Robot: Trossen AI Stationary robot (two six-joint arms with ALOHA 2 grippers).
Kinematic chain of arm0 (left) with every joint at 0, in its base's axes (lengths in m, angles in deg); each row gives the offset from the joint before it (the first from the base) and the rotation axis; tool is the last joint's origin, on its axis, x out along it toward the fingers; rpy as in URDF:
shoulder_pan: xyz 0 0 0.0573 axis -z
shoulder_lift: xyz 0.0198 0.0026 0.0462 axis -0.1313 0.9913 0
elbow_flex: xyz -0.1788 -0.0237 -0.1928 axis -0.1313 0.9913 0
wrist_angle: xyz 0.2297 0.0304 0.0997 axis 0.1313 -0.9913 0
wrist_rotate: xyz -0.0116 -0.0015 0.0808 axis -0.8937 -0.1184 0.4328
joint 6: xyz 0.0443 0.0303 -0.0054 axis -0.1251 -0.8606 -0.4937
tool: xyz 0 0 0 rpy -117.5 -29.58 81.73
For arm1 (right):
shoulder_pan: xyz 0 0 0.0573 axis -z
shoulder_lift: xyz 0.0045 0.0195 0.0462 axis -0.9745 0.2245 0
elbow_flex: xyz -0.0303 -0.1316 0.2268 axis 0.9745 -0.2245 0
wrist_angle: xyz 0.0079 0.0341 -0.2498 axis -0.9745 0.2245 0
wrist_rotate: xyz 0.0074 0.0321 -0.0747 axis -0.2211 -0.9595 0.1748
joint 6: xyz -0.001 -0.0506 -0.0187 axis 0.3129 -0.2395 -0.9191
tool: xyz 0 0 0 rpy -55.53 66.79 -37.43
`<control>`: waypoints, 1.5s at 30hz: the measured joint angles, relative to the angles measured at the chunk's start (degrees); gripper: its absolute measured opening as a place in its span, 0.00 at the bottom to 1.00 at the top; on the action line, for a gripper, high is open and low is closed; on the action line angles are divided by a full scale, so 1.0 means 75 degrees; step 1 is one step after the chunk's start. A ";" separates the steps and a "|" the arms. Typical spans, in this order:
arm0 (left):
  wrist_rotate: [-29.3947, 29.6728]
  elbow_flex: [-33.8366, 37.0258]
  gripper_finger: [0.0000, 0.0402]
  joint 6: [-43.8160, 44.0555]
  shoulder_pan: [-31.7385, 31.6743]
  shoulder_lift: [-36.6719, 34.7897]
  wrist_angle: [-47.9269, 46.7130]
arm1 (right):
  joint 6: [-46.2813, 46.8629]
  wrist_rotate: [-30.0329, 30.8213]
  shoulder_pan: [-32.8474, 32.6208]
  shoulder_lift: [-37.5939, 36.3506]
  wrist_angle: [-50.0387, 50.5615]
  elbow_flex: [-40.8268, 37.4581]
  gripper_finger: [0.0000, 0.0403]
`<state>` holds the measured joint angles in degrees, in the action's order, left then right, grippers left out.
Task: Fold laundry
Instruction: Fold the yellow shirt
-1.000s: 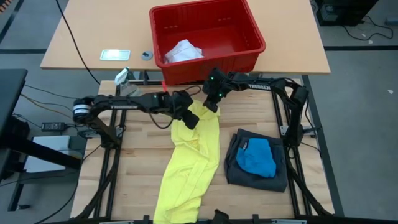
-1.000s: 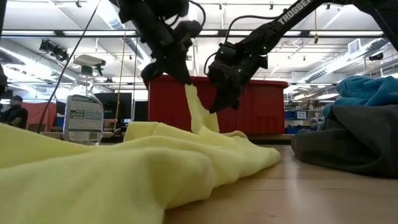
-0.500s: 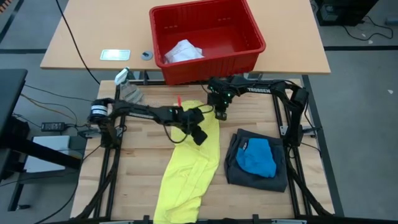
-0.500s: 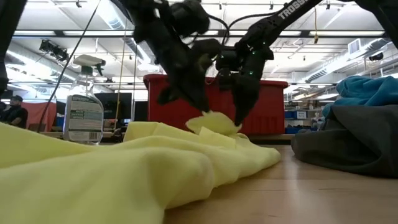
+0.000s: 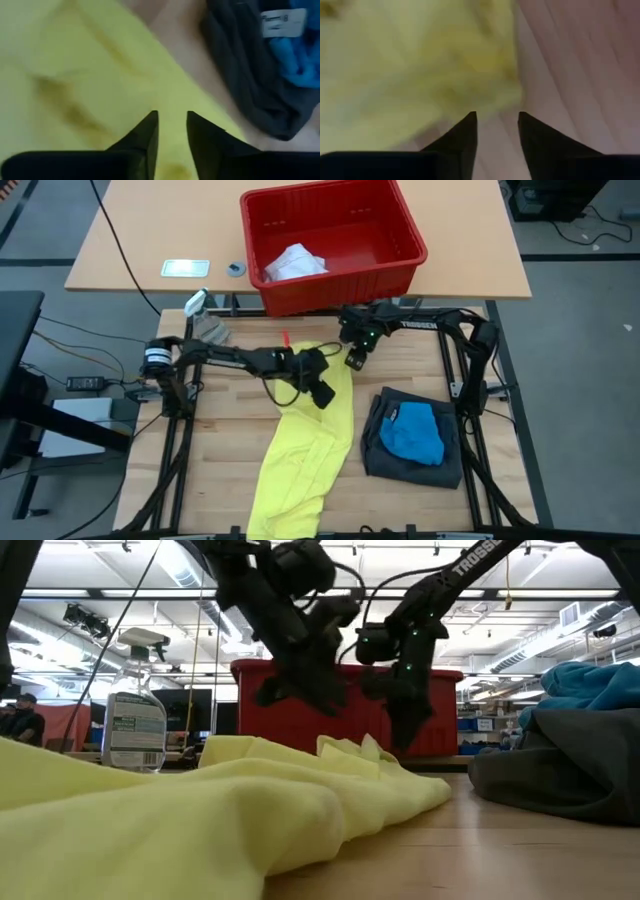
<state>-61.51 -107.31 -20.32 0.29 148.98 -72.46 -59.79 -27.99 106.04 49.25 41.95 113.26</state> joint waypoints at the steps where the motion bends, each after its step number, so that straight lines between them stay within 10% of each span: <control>1: 0.0015 -0.0001 0.28 -0.0087 -0.0091 -0.0109 -0.0278 | 0.0216 -0.0070 0.0006 -0.0058 0.0142 0.0000 0.40; 10: -0.0770 0.0005 0.30 -0.2353 -0.0986 0.0292 -0.2144 | 0.1695 -0.1186 -0.1226 -0.0381 0.0254 0.0011 0.41; 22: -0.0717 -0.0021 0.26 -0.4262 -0.2531 0.1014 -0.2945 | 0.5217 0.0637 -0.3386 -0.0361 -0.1839 -0.0530 0.40; 31: -0.0581 0.0008 0.26 -0.5313 -0.3624 0.0620 -0.3029 | 0.6916 0.0415 -0.4413 -0.0361 -0.2377 -0.0530 0.40; 39: -0.1294 0.0008 0.26 -0.6213 -0.3983 -0.0047 -0.3047 | 0.7058 0.2110 -0.5229 -0.0361 -0.3241 -0.0530 0.40; 45: -0.2398 0.0008 0.26 -0.6454 -0.3745 -0.1244 -0.3241 | 0.6881 0.1937 -0.5233 -0.0361 -0.3364 -0.0530 0.40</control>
<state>-79.49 -107.25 -68.72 -27.80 139.66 -96.77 -8.19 -13.45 66.80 46.54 16.72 109.28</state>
